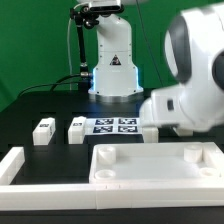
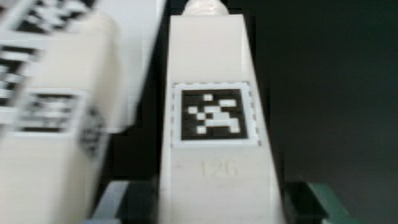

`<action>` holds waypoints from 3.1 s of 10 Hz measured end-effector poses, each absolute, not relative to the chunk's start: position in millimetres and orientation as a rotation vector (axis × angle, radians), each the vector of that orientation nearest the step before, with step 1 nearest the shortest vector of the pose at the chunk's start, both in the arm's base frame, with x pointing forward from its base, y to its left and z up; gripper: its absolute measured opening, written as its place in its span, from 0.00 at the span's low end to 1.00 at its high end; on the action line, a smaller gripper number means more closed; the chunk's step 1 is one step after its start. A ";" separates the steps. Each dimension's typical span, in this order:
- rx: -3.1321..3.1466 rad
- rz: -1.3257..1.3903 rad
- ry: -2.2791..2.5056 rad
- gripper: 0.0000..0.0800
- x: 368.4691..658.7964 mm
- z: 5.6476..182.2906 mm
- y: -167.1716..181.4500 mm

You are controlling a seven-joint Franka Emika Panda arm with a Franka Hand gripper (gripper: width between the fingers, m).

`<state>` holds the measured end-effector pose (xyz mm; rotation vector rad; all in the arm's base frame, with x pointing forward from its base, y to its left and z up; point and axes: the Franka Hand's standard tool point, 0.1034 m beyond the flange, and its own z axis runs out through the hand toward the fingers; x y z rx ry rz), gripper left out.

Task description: Assemble desk

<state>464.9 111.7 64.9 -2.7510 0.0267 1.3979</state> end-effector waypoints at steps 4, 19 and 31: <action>-2.864 1.123 0.040 0.36 502.1 123.8 110.3; -3.022 -0.374 -0.053 0.36 599.5 182.5 93.8; -2.963 -0.820 -0.289 0.36 632.2 176.0 90.2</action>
Offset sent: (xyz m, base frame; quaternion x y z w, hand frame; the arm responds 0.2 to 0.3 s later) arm 0.0153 0.0077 0.0214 -0.0414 0.0911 -0.0131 0.9949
